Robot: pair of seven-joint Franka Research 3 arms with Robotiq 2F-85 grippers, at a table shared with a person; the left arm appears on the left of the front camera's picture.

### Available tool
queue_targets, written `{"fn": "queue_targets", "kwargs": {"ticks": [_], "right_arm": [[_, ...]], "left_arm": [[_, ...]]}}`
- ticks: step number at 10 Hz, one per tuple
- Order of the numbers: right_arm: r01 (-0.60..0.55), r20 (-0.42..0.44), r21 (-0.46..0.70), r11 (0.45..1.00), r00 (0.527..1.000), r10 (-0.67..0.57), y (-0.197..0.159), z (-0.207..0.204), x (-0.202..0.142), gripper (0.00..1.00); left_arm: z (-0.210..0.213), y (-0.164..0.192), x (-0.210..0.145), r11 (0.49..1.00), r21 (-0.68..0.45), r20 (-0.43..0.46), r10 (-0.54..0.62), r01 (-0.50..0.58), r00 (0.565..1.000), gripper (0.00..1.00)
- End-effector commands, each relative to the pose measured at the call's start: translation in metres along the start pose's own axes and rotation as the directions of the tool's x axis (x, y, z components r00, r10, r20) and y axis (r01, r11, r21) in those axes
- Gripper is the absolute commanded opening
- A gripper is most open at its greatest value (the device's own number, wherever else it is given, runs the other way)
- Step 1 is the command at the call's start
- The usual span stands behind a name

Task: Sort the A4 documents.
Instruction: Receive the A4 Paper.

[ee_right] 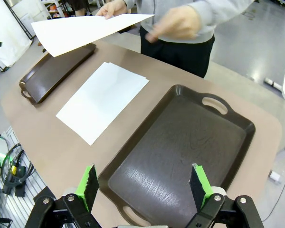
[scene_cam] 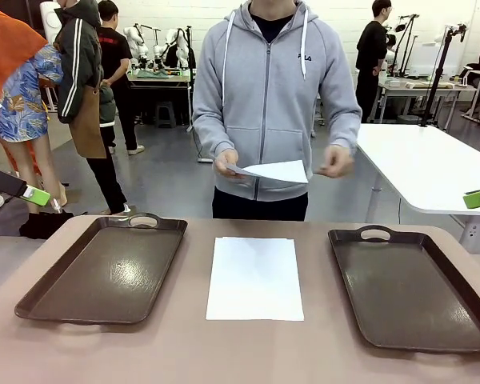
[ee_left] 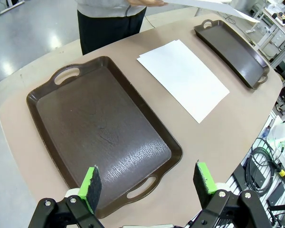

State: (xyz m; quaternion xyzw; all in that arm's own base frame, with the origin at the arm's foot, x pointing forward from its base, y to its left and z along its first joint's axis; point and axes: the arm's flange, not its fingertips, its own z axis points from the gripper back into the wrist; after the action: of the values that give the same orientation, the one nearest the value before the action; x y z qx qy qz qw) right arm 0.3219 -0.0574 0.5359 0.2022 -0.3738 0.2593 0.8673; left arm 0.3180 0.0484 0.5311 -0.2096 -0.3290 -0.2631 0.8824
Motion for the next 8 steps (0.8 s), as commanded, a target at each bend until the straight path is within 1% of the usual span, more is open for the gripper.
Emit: {"fn": "queue_targets", "kwargs": {"ticks": [1, 8], "right_arm": [[0.0, 0.007, 0.018, 1.0, 1.0, 0.0, 0.0001, -0.0015, -0.0001, 1.0], [0.0, 0.007, 0.018, 1.0, 1.0, 0.0, 0.0001, -0.0015, -0.0001, 1.0]], "left_arm": [[-0.0012, 0.0015, 0.0006, 1.0, -0.005, 0.008, -0.004, 0.004, 1.0, 1.0], [-0.0012, 0.0015, 0.0006, 1.0, -0.005, 0.008, -0.004, 0.004, 1.0, 1.0]]}}
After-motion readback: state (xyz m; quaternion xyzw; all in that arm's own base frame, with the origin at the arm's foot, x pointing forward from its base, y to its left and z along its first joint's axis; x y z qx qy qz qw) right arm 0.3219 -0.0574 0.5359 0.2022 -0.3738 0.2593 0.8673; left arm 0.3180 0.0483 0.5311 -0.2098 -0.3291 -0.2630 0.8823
